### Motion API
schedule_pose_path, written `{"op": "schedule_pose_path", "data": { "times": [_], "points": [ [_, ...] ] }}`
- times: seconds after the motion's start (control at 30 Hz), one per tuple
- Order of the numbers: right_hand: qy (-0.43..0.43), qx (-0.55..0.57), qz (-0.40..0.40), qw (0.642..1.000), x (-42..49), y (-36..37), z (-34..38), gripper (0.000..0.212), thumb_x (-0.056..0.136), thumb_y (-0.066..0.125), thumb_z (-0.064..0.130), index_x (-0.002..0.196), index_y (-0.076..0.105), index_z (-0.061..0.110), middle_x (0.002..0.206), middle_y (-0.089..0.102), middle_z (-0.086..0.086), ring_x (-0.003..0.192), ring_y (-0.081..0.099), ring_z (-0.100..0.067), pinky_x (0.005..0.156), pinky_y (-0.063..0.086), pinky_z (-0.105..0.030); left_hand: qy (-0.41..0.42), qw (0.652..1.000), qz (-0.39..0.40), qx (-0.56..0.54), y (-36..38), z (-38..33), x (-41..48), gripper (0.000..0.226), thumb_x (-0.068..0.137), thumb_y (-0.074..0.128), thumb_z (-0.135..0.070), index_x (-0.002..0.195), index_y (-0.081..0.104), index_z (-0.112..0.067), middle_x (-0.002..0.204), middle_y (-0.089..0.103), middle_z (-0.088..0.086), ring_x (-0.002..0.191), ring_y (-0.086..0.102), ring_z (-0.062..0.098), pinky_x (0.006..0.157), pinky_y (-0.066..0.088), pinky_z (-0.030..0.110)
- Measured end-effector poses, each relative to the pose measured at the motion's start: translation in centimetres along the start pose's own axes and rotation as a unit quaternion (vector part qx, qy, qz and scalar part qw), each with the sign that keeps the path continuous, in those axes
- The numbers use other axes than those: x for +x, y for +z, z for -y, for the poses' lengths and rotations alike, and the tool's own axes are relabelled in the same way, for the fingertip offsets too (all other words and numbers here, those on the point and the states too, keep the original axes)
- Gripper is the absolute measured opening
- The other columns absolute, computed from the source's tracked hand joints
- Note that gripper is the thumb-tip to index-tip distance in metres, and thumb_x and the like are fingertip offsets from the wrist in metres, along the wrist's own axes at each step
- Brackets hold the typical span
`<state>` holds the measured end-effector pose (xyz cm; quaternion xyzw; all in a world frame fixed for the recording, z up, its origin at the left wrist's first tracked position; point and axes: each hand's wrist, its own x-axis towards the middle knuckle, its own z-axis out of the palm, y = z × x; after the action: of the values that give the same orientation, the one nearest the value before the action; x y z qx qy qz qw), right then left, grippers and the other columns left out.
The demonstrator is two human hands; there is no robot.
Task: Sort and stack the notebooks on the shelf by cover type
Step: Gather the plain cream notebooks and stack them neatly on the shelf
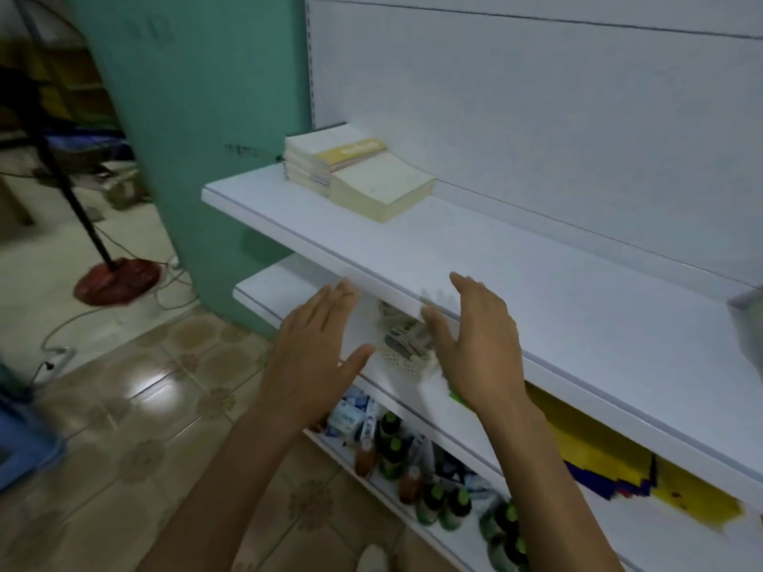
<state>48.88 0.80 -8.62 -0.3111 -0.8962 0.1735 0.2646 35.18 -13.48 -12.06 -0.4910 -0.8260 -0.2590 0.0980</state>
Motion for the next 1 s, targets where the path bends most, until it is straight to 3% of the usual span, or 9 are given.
{"op": "schedule_pose_path", "data": {
  "times": [0.23, 0.47, 0.67, 0.8, 0.9, 1.0],
  "points": [
    [-0.026, 0.029, 0.037, 0.999, 6.2, 7.9, 4.4, 0.060, 0.095, 0.047, 0.046, 0.146, 0.033, 0.017, 0.148, 0.040, -0.003, 0.137, 0.032, -0.021, 0.113, 0.026, -0.036, -0.052, 0.998, 0.011, 0.019, -0.5, 7.7, 1.8, 0.069, 0.092, 0.045, -0.051, 0.149, 0.025, -0.017, 0.157, 0.018, -0.002, 0.145, 0.012, 0.014, 0.114, 0.011, 0.031],
    [-0.069, 0.073, 0.036, 0.994, 15.7, 14.9, 8.2, 0.057, 0.097, 0.046, 0.042, 0.144, 0.036, 0.012, 0.147, 0.041, -0.007, 0.138, 0.032, -0.025, 0.113, 0.027, -0.040, -0.038, 0.998, 0.026, 0.035, -1.3, 15.5, 9.9, 0.068, 0.092, 0.047, -0.049, 0.146, 0.029, -0.014, 0.155, 0.026, 0.001, 0.142, 0.025, 0.020, 0.114, 0.026, 0.043],
    [-0.070, 0.040, -0.015, 0.997, 26.1, 17.2, 8.3, 0.058, 0.094, 0.052, 0.040, 0.141, 0.040, 0.009, 0.142, 0.046, -0.012, 0.133, 0.038, -0.029, 0.109, 0.031, -0.042, -0.007, 0.998, 0.061, 0.013, 0.2, 19.8, 17.3, 0.069, 0.091, 0.037, -0.056, 0.149, 0.014, -0.026, 0.153, 0.007, -0.016, 0.143, 0.004, 0.004, 0.117, 0.011, 0.032],
    [-0.021, -0.041, 0.013, 0.999, 33.5, 17.8, 6.6, 0.082, 0.086, 0.052, 0.061, 0.147, 0.028, 0.011, 0.153, 0.029, -0.015, 0.142, 0.023, -0.030, 0.114, 0.022, -0.044, 0.011, 0.997, 0.081, -0.009, 1.1, 21.2, 20.6, 0.069, 0.093, 0.042, -0.051, 0.149, 0.012, -0.025, 0.154, 0.007, -0.015, 0.144, 0.004, 0.004, 0.118, 0.011, 0.032],
    [0.030, -0.080, 0.097, 0.992, 36.4, 18.2, 4.5, 0.105, 0.075, 0.049, 0.077, 0.150, 0.016, 0.011, 0.158, 0.013, -0.018, 0.146, 0.009, -0.031, 0.117, 0.014, -0.049, 0.010, 0.994, 0.105, -0.044, 1.6, 21.9, 22.0, 0.068, 0.093, 0.043, -0.051, 0.149, 0.016, -0.026, 0.156, 0.018, -0.011, 0.143, 0.014, 0.005, 0.113, 0.009, 0.020],
    [0.033, -0.133, 0.152, 0.979, 36.8, 19.1, 2.9, 0.112, 0.071, 0.045, 0.082, 0.152, 0.009, 0.012, 0.158, 0.010, -0.018, 0.146, 0.006, -0.031, 0.118, 0.010, -0.049, -0.027, 0.985, 0.132, -0.106, 2.2, 22.4, 23.6, 0.064, 0.090, 0.044, -0.054, 0.147, 0.026, -0.031, 0.150, 0.033, -0.013, 0.136, 0.030, 0.005, 0.110, 0.022, 0.022]
  ]
}}
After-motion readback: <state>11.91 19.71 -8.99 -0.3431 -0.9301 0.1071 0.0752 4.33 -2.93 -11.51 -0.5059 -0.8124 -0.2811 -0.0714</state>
